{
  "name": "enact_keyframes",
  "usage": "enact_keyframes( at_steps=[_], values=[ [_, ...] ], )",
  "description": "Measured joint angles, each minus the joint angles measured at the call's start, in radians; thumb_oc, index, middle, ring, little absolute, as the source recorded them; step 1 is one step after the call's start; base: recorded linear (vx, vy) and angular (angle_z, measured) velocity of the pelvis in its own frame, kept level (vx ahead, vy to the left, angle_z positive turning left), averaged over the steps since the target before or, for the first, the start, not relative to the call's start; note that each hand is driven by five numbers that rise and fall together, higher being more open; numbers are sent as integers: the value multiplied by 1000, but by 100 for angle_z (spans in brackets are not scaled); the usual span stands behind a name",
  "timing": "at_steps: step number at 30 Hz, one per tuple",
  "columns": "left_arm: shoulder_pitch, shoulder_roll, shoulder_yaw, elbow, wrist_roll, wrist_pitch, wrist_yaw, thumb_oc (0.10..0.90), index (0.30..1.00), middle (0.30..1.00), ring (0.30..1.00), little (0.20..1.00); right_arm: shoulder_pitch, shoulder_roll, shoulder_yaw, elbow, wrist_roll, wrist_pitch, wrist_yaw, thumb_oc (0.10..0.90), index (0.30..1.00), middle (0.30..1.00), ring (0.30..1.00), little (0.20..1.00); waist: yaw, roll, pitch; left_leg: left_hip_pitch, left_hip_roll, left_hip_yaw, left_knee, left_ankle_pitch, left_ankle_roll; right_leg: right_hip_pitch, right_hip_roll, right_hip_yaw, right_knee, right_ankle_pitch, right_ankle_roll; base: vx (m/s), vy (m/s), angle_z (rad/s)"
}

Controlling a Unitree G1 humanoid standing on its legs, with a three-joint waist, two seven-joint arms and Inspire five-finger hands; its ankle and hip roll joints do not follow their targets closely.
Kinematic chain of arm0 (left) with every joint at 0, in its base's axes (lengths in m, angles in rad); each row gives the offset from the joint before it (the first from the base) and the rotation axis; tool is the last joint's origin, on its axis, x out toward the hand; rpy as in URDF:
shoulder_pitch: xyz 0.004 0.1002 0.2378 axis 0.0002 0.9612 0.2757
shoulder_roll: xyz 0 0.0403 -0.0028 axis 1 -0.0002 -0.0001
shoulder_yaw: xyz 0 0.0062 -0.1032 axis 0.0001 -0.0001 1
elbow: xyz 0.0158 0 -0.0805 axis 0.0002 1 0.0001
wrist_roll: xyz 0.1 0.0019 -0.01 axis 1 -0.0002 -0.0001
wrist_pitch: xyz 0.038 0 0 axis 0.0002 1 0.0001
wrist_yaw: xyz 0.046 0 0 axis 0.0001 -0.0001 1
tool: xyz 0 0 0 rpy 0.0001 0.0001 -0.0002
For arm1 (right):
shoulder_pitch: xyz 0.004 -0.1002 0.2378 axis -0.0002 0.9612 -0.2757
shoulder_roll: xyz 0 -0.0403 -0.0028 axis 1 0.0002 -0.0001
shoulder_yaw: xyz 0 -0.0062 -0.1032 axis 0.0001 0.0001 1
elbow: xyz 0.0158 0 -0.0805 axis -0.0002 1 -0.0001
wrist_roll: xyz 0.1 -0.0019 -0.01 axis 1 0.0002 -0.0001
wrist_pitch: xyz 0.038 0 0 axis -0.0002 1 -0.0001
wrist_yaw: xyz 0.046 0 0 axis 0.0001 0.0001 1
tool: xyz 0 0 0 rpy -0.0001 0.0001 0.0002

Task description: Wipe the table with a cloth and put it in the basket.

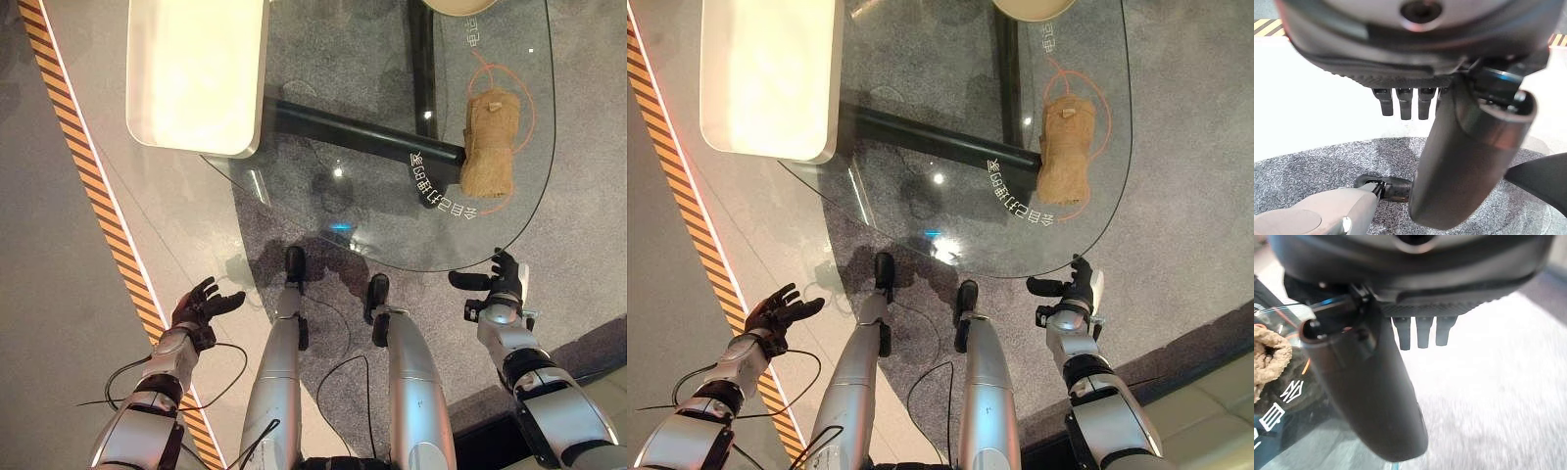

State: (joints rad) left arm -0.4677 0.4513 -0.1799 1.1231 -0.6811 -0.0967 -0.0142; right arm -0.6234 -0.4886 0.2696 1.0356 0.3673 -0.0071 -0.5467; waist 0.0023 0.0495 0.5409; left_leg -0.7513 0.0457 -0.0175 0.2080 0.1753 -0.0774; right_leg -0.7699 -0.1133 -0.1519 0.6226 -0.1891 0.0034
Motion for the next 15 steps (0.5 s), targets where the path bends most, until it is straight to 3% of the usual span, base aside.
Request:
enact_keyframes(
  at_steps=[3,15],
  values=[
    [0,0,-5,1,-12,0,-5,800,900,900,900,900,-34,-7,0,42,-39,23,-22,800,900,900,900,900,4,0,0,0,0,0,-1,0,0,-1,0,5,1,0,0,0,0,0],
    [-7,25,-6,8,-13,4,-41,800,900,900,900,900,-118,-98,-67,231,-11,-7,-84,800,900,900,900,900,20,0,0,5,0,-1,3,13,11,11,-1,1,3,0,0,3,-4,1]
  ],
)
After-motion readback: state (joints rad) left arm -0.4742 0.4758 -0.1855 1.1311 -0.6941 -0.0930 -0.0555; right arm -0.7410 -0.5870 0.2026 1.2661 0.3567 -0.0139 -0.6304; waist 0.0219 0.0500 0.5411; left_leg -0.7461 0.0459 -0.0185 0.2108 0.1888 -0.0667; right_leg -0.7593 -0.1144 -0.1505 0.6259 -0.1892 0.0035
